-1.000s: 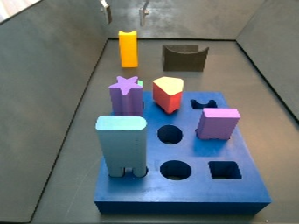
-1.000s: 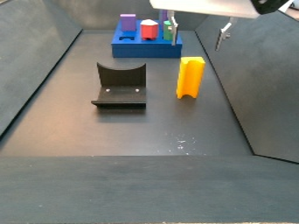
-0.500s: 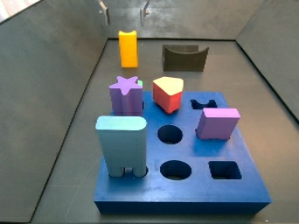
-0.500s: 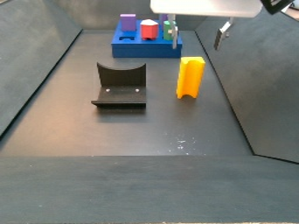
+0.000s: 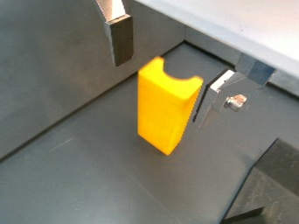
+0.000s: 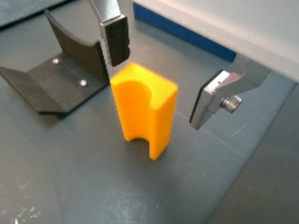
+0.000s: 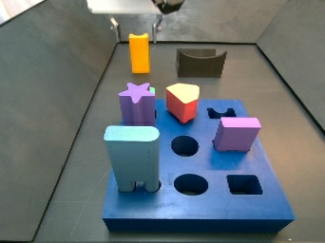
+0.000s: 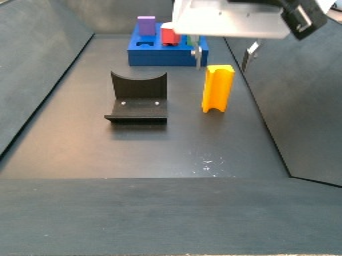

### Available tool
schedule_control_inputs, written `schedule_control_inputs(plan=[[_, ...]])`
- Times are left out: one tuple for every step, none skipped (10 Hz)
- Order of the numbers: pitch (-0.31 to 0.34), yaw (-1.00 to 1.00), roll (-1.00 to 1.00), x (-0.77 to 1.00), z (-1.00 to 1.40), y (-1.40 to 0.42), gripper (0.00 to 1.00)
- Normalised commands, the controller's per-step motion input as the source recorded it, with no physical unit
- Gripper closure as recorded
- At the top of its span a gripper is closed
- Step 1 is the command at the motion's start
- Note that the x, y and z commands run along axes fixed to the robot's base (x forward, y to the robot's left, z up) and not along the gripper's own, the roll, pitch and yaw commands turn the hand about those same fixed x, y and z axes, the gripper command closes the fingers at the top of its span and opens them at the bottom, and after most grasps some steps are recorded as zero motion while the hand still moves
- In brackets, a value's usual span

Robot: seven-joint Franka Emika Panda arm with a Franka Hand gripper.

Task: Pick up the arch object. Move up. Rotate the arch object. Move to above the board. Insert the arch object.
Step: Rotate the arch object, then move to above the board.

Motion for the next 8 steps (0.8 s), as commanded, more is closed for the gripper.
schedule_control_inputs(plan=[[-0.049, -0.03, -0.04, 0.03, -0.62, 0.00, 0.00], [-0.046, -0.03, -0.04, 0.03, -0.55, 0.00, 0.00], [-0.046, -0.02, -0.05, 0.03, -0.39, 0.00, 0.00], [-0.045, -0.01, -0.06, 0.04, -0.29, 0.00, 0.00], [-0.041, -0.01, -0.06, 0.04, -0.20, 0.00, 0.00], [0.000, 0.00, 0.00, 0.00, 0.00, 0.00, 1.00], [-0.116, -0.10, 0.28, 0.36, 1.00, 0.07, 1.00], [-0.112, -0.10, 0.28, 0.36, 1.00, 0.07, 1.00]])
